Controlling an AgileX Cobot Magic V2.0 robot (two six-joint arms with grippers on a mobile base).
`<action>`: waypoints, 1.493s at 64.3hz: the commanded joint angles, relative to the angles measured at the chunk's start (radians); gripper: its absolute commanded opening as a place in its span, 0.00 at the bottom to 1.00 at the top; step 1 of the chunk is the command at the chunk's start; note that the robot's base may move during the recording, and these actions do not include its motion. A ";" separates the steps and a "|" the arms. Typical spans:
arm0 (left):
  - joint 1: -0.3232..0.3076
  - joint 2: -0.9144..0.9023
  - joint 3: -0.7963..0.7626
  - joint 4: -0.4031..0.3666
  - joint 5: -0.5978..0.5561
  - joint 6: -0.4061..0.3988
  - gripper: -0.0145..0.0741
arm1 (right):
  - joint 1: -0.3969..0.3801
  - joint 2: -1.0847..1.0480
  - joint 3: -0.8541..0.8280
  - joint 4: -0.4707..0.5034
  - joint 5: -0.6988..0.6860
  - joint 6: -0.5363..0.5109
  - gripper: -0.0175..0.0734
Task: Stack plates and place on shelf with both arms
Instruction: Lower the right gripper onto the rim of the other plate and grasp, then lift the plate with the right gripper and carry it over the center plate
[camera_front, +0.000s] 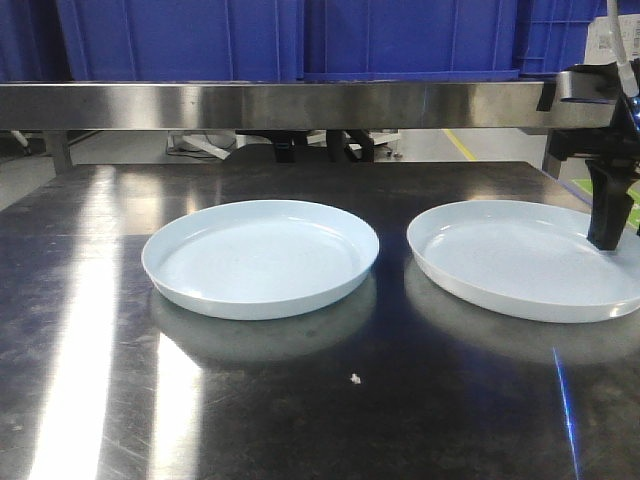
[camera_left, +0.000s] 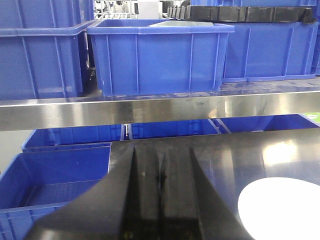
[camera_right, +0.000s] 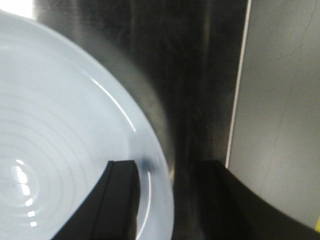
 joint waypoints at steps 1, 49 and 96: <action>0.000 0.003 -0.028 0.001 -0.083 -0.002 0.25 | -0.004 -0.041 -0.032 0.018 -0.012 -0.013 0.60; 0.000 0.003 -0.028 0.001 -0.083 -0.002 0.25 | -0.060 -0.075 -0.047 0.025 0.029 -0.013 0.25; 0.000 0.003 -0.028 0.001 -0.083 -0.002 0.25 | 0.051 -0.232 -0.047 0.450 0.001 -0.062 0.25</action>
